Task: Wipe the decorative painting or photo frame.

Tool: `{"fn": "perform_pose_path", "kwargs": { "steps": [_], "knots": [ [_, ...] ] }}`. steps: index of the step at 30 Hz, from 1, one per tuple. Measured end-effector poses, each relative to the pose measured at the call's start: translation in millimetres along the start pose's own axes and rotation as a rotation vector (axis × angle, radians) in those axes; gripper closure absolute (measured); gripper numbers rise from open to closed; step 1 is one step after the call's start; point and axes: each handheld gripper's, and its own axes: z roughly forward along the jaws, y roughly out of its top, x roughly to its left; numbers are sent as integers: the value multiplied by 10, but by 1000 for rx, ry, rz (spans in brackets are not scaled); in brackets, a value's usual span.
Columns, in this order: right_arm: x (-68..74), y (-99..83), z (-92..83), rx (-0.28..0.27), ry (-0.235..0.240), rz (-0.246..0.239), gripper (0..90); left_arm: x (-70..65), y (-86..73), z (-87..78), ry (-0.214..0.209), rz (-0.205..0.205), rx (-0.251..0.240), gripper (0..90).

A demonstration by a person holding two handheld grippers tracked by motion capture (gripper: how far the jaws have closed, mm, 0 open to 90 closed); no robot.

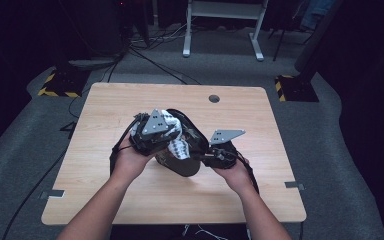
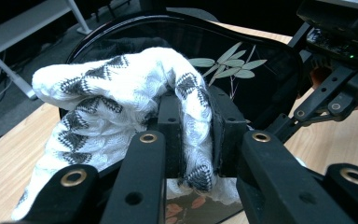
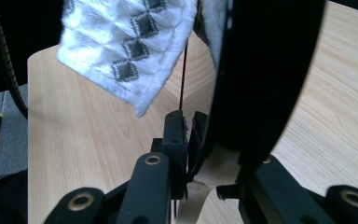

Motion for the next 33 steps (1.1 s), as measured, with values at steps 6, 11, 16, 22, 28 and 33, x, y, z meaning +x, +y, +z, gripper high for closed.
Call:
{"fn": "perform_pose_path", "kwargs": {
  "steps": [6,11,16,22,28,33],
  "knots": [
    [7,6,2,1,-4,-2,784,11,-185,75,-6,-21,33,776],
    [7,5,3,0,-5,-1,784,17,-292,123,-12,-35,55,776],
    [10,8,5,0,-3,-2,785,28,-282,106,-19,-44,54,775],
    [8,7,9,-2,1,-1,785,20,-184,63,-13,-12,42,775],
    [3,3,7,-2,-1,0,784,3,-376,165,-26,-32,65,776],
    [7,3,7,-2,-3,0,785,-21,-491,222,-34,-51,79,776]
  ]
}}
